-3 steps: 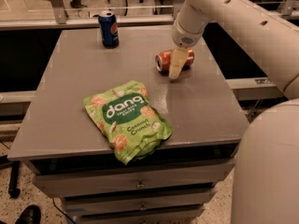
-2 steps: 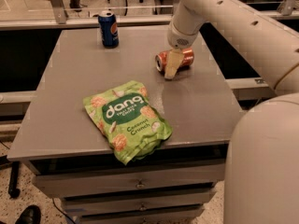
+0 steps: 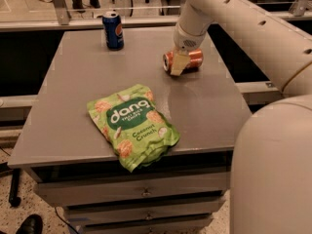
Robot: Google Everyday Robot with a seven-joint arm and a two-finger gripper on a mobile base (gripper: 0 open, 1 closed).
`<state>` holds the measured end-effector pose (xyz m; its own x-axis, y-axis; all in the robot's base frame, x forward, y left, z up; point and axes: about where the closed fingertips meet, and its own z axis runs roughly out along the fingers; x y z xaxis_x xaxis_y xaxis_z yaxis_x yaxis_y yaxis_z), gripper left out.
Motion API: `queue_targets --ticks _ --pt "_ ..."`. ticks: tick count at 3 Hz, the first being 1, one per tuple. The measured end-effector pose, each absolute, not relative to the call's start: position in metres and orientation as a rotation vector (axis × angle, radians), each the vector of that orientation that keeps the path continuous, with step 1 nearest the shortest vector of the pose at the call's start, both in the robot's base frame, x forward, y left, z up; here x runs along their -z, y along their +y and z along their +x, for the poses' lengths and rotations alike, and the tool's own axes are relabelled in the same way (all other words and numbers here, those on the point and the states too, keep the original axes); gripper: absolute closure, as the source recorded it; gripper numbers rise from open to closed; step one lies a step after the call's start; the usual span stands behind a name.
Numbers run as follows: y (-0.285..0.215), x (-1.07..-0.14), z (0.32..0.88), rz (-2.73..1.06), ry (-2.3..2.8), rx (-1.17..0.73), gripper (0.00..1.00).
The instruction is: Place coke can upright
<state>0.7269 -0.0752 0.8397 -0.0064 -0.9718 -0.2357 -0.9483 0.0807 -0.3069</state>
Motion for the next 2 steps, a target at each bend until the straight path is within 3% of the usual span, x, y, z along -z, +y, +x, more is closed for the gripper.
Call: queue_targets --ticks 1,2 --pt "-0.075 -0.840 0.727 -1.898 1.986 0.084 0.85" --pt "-0.069 -0.864 0.723 -1.838 1.977 -0.011 1.00"
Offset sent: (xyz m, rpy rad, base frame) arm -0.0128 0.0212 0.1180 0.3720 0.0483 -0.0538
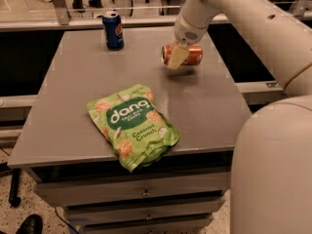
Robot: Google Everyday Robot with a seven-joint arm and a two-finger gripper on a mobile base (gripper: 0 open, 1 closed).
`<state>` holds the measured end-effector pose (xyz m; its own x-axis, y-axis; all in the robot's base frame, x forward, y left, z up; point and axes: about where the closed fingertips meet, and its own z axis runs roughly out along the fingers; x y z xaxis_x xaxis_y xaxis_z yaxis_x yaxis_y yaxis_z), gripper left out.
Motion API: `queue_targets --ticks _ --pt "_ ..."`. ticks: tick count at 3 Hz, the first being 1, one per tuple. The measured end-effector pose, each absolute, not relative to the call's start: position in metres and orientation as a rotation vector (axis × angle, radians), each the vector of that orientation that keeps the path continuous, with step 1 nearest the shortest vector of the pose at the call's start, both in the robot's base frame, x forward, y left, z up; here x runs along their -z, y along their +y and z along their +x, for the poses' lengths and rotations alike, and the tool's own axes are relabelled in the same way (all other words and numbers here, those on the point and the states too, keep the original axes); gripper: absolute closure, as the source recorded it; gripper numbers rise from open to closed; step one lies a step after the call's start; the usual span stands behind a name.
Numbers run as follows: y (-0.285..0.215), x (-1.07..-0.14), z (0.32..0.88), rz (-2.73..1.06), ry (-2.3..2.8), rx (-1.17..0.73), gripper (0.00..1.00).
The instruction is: Place coke can upright
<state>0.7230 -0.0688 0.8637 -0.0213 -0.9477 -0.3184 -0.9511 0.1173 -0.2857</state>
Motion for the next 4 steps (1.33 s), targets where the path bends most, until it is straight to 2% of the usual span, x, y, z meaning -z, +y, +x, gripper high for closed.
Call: queue_targets --ticks 2,4 --pt "-0.059 -0.951 0.704 -1.491 1.801 -0.423 1.00" --pt "-0.071 -0.969 0.696 -1.143 1.605 -0.781 1.00"
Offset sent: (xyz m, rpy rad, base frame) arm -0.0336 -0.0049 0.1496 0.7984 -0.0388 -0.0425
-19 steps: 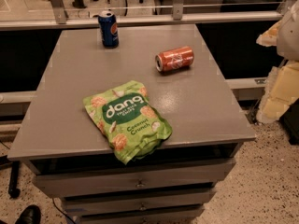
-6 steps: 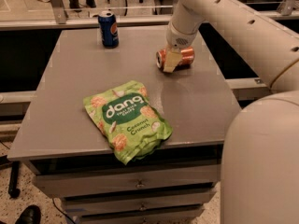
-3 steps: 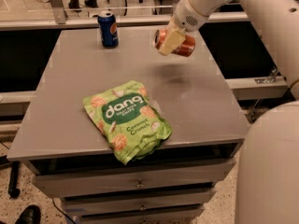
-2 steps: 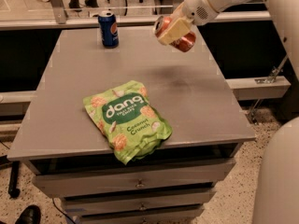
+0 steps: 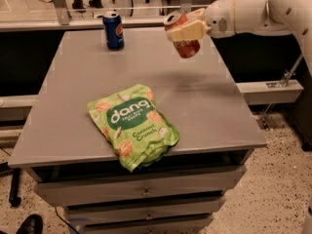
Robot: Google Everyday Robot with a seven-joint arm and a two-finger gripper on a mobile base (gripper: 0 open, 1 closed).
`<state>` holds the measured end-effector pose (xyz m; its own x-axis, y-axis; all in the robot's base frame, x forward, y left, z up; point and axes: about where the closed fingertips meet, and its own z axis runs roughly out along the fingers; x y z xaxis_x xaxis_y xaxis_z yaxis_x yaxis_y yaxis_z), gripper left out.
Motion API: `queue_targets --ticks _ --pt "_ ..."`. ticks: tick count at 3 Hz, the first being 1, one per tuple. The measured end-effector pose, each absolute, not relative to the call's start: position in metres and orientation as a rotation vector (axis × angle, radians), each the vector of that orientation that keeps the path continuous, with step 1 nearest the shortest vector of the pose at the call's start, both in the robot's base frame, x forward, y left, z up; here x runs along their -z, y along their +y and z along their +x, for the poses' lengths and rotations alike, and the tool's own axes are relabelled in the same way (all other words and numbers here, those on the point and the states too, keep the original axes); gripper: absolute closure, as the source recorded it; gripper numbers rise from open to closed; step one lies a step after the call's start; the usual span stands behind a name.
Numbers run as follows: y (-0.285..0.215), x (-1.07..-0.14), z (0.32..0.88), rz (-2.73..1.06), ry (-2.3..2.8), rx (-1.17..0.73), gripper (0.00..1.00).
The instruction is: Place coke can upright
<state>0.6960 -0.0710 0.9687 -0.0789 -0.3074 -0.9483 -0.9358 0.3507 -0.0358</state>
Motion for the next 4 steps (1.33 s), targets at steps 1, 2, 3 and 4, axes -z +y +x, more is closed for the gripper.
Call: queue_targets --ticks 1,2,3,4 --pt "-0.088 -0.954 0.694 -1.026 1.551 -0.867 1.00" --pt "-0.105 -0.929 0.694 -0.909 1.522 -0.943 1.00" --pt "-0.116 -0.912 0.697 -0.811 1.491 -1.004 1.00" --pt "-0.122 -0.900 0.700 -0.765 1.478 -1.056 0.82"
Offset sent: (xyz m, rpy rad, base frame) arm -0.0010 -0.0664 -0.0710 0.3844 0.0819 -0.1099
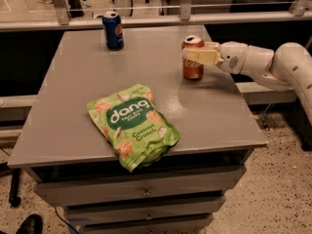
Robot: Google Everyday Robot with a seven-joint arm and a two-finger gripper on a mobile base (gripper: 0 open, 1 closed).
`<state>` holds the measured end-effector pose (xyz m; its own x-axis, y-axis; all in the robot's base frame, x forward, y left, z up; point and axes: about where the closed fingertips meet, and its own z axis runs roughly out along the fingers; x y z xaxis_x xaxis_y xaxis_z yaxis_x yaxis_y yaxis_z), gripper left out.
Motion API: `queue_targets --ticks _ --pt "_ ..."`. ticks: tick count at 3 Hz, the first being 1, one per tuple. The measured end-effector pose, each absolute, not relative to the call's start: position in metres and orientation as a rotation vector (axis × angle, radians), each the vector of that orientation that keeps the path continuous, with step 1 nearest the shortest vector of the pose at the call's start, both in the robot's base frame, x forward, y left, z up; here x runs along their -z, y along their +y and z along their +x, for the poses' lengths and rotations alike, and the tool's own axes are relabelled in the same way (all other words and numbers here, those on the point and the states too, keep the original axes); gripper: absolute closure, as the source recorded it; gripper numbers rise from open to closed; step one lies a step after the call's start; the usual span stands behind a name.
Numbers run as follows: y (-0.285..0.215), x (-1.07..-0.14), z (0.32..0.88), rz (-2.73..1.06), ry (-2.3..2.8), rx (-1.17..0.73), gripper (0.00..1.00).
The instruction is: Place coke can upright
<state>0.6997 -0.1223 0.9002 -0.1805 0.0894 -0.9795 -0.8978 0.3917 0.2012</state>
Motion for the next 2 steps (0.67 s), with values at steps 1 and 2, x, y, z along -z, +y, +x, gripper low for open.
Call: queue_targets --ticks 1,2 --pt "-0.1278 -0.8917 0.6998 -0.735 1.477 -1.088 0.59" --pt "-0.1287 -0.8914 0.6996 -0.731 1.478 -1.092 0.36"
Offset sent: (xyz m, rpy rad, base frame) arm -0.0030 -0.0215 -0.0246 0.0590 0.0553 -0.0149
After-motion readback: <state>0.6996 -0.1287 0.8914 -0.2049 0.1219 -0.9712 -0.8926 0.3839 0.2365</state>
